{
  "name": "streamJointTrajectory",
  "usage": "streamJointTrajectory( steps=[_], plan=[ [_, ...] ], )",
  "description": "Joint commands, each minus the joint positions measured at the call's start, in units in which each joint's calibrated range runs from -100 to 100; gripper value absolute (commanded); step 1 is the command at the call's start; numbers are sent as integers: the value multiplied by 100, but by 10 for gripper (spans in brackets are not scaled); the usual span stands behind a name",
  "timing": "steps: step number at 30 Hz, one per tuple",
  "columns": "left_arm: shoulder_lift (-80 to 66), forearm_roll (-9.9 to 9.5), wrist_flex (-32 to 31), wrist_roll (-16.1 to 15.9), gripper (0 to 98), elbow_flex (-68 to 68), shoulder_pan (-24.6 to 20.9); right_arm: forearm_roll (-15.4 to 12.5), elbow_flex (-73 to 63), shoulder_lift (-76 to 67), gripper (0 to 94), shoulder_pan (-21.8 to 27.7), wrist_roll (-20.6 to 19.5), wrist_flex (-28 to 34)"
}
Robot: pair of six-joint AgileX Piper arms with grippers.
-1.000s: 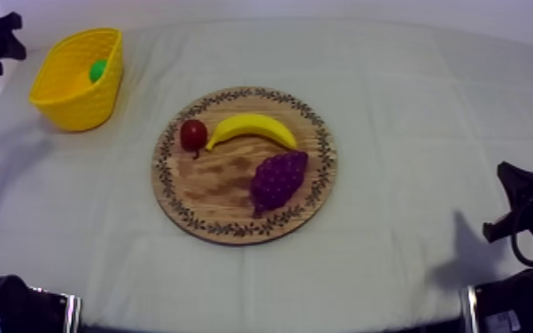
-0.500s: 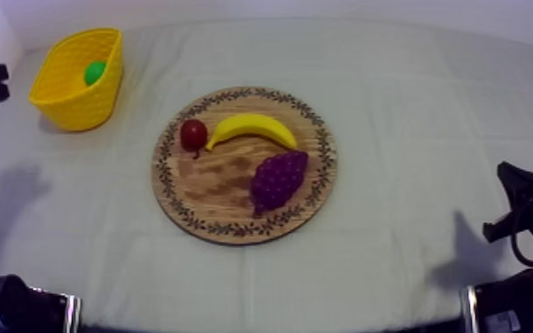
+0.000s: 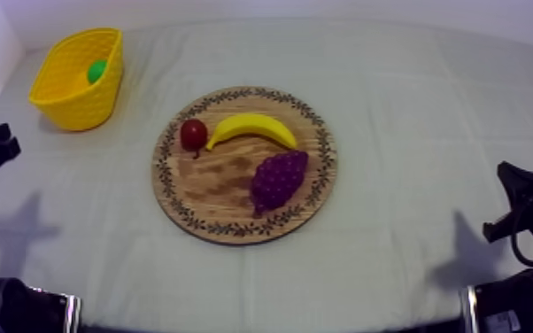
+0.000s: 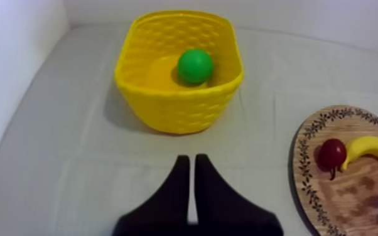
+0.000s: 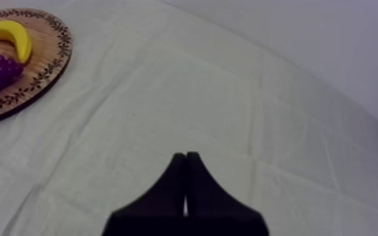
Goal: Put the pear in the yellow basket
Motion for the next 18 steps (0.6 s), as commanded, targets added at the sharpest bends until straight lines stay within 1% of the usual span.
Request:
streamJointTrajectory(
  steps=[1, 7, 8, 9, 12, 13, 15, 18],
  plan=[
    [-663, -26, -195, -14, 1, 472, 37, -2, -2, -3, 2, 1, -1, -1],
    [-1664, -154, -648, 91, 0, 1331, 184, -2, -2, -3, 2, 1, -1, -1],
    [-1825, -211, -693, 152, 0, 1462, 206, -2, -2, -3, 2, 1, -1, -1],
    [-1981, -307, -725, 262, 0, 1590, 231, -2, -2, -3, 2, 1, -1, -1],
    [-2401, -699, -752, 739, 0, 1941, 315, -2, -2, -3, 2, 1, -1, -1],
    [-2532, -770, -708, 815, 0, 2016, 335, -2, -2, -3, 2, 1, -1, -1],
    [-2745, -830, -595, 861, 0, 2106, 349, -2, -2, -3, 2, 1, -1, -1],
    [-2974, -806, -391, 851, 0, 2152, 318, -2, -2, -3, 2, 1, -1, -1]
  ],
)
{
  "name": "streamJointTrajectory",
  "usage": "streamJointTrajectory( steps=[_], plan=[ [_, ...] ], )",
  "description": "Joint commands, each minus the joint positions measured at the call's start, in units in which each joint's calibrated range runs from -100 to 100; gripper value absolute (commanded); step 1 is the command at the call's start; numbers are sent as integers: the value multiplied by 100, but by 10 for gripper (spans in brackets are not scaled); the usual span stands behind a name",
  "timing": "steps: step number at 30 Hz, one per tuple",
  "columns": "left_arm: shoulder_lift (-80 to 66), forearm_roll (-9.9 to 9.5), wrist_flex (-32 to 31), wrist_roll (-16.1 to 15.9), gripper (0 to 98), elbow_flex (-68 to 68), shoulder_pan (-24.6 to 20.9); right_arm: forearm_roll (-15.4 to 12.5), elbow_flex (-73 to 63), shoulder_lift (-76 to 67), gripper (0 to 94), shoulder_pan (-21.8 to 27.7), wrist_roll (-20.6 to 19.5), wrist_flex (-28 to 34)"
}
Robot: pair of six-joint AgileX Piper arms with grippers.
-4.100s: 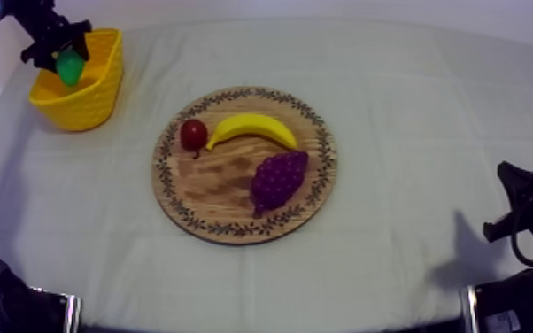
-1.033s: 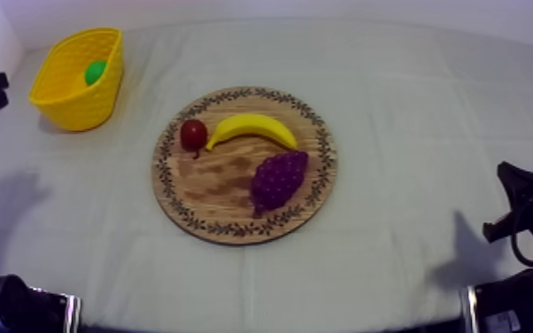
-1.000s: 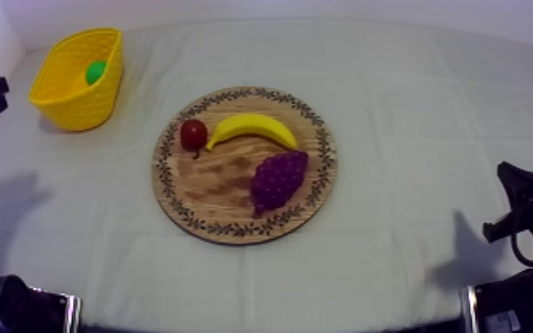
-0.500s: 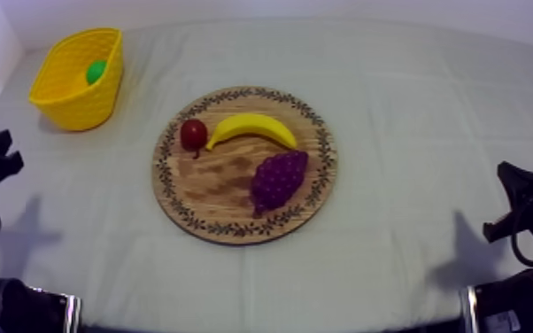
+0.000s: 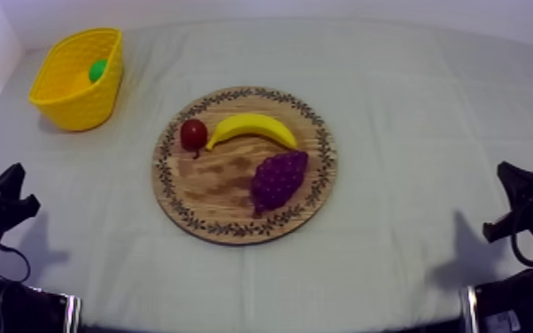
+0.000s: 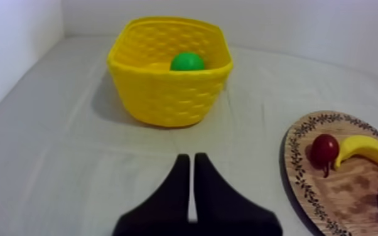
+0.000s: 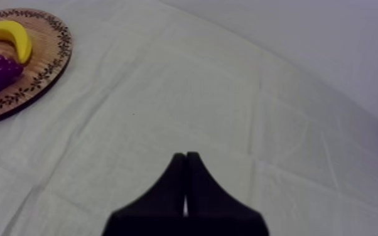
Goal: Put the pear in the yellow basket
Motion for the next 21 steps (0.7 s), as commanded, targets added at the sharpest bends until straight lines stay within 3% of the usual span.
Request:
streamJointTrajectory(
  steps=[1, 8, 16, 21],
  plan=[
    [-180, 38, 152, -4, 0, 0, -18, -2, -2, -3, 2, 1, -1, -1],
    [-308, 111, 703, 32, 0, -73, -43, -2, -2, -3, 2, 1, -1, -1],
    [-318, 177, 551, 568, 0, 23, -23, -2, -2, -3, 2, 1, -1, -1],
    [-319, 182, 537, 630, 0, 35, -22, -2, -2, -3, 2, 1, -1, -1]
  ],
)
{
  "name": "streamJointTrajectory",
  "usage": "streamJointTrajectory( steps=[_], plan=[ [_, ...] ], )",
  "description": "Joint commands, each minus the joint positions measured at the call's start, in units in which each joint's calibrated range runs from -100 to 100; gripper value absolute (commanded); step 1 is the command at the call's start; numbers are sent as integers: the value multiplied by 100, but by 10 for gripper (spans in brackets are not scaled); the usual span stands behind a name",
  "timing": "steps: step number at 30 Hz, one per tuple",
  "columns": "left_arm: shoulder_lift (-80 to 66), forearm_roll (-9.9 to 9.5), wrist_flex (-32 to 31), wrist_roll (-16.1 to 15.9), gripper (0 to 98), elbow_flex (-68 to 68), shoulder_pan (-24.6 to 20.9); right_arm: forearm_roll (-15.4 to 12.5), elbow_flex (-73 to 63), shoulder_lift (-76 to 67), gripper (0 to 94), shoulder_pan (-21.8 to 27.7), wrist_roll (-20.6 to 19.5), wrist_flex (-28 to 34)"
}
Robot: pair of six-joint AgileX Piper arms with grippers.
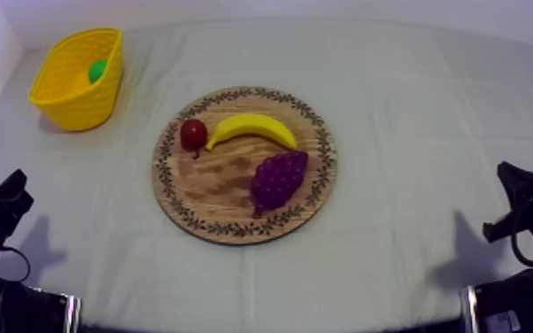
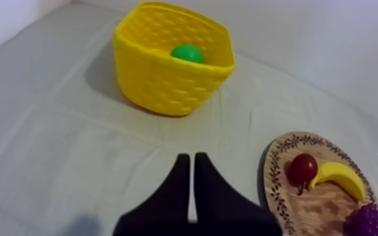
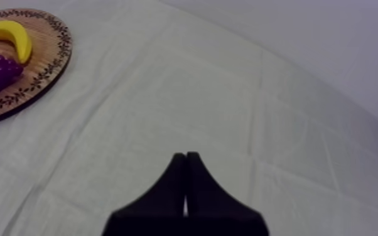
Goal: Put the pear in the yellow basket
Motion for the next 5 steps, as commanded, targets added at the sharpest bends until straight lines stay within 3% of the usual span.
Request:
streamJointTrajectory(
  steps=[1, 5],
  plan=[
    [-1, 2, -3, -1, 0, 1, 3, -2, -2, -3, 2, -2, -1, -1],
    [-1, 2, -5, 16, 0, 2, 3, -2, -2, -3, 2, -2, -1, -1]
  ],
)
